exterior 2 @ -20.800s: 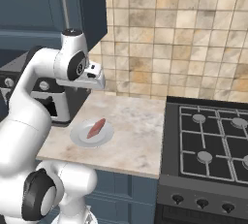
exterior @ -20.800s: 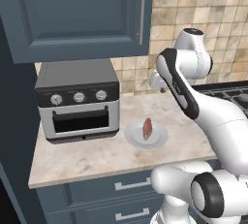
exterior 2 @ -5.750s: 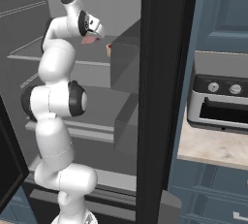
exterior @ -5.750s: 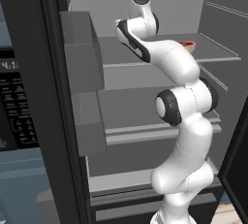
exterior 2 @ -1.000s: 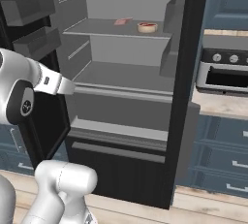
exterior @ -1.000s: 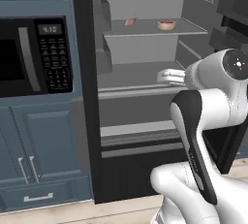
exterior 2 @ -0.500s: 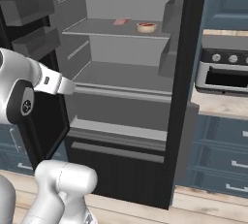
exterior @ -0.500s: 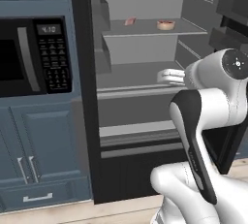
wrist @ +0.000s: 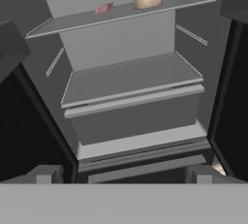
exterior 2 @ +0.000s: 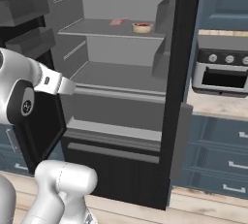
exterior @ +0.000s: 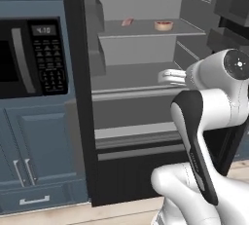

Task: Place the steak on the counter behind the older steak on the same shelf of the fridge to maintain FIFO order. Close the fridge door when finished.

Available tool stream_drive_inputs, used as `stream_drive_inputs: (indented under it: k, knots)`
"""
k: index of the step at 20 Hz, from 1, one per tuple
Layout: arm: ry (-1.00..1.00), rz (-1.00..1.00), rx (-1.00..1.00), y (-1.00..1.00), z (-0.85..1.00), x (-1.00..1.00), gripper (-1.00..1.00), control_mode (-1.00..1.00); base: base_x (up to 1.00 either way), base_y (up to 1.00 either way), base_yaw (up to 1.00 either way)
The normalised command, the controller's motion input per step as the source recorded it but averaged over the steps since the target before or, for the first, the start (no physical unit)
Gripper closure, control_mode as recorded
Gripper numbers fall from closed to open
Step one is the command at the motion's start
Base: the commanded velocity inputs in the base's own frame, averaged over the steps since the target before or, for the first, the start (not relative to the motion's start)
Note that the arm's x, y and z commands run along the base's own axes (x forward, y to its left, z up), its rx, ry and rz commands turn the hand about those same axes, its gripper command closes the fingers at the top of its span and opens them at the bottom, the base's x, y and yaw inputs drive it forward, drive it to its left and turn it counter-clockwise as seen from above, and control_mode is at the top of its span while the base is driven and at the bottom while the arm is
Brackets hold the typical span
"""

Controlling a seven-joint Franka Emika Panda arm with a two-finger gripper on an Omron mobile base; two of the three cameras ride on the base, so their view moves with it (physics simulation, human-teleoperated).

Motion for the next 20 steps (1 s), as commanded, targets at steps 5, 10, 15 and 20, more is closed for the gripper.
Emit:
stream_drive_inputs:
  k: [5,10,15,20]
  knots:
    - [0.00,0.00,0.00,0.00,0.00,0.00,-1.00,1.00,0.43,-0.03,0.00]
    - [0.00,0.00,0.00,0.00,0.00,0.00,-1.00,1.00,0.16,-0.20,0.00]
    - [-0.03,0.00,0.06,-0.16,-0.01,0.00,-1.00,-1.00,0.03,-0.07,0.00]
    - [-0.28,0.02,0.18,-0.73,0.09,0.08,-1.00,-1.00,0.00,0.00,0.00]
